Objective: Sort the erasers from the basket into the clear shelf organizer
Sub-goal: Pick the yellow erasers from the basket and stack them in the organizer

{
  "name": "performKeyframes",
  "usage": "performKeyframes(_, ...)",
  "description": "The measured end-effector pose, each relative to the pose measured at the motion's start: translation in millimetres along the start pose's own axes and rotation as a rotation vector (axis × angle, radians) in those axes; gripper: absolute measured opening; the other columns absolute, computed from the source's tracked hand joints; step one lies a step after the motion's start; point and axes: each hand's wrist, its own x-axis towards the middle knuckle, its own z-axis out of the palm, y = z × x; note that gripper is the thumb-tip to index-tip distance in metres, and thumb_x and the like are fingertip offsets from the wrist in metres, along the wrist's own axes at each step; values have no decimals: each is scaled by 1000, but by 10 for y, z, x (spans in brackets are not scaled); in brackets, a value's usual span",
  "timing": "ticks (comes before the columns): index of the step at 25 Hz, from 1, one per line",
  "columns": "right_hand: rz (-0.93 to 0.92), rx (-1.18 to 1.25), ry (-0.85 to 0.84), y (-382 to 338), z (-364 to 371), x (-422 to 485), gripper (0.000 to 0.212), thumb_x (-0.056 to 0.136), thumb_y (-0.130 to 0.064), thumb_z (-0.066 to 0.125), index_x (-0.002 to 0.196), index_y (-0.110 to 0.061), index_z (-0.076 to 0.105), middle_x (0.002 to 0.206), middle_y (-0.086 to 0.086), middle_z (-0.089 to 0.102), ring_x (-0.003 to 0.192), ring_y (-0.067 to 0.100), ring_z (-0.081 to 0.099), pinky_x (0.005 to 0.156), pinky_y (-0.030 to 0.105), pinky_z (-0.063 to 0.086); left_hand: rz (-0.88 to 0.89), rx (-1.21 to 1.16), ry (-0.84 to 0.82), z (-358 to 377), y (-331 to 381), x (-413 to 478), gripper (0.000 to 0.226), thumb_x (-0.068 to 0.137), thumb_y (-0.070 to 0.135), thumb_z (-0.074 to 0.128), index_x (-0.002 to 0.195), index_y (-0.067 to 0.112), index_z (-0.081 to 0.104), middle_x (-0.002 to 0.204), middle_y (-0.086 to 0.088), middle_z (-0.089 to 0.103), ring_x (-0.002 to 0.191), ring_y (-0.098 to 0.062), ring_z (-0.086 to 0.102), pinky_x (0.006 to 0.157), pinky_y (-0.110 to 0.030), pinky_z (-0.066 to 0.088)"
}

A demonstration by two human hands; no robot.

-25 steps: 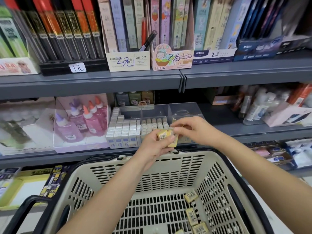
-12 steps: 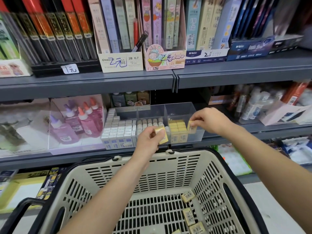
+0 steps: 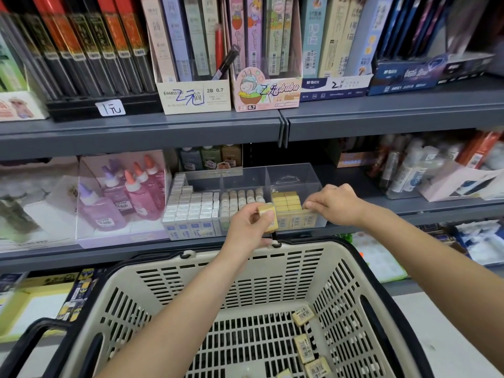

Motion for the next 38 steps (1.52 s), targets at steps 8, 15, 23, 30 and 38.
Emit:
performKeyframes(8,-231,494,239,-438,-42,-368,24,86,-32,63,107,-22,68,97,-2,68,92,13,59,83,24,45,67,257,-116,177,69,21,12,86,18,64,82,29,61,83,6,62,63,-8,56,63,-25,50)
performKeyframes(15,19,262,365,-60,-353,-263,17,86,-28,64,99,-21,71,78,-10,62,75,8,58,71,23,43,150,296,45,58,-59,19,11,88,13,60,97,20,62,96,10,62,90,0,56,81,-16,48)
performKeyframes(23,85,24,153,-108,-111,18,20,89,-30,59,106,-28,70,109,-5,69,104,20,59,85,33,47,114,119,80,-117,-191,-73,17,90,5,54,86,20,62,88,1,67,89,-13,65,78,-21,54)
performKeyframes(30,38,-47,107,-81,-91,59,28,95,-25,48,117,-21,65,122,2,64,116,24,52,97,37,42,88,29,65,-202,-227,-166,16,91,6,53,89,18,63,82,0,69,78,-9,67,68,-19,55)
performKeyframes(38,-17,524,329,-710,174,-797,23,88,-31,60,71,-21,71,67,-13,68,64,-3,59,59,7,39,-109,252,-188,-407,-772,-429,17,93,11,51,83,21,61,75,6,66,65,-7,62,58,-21,51)
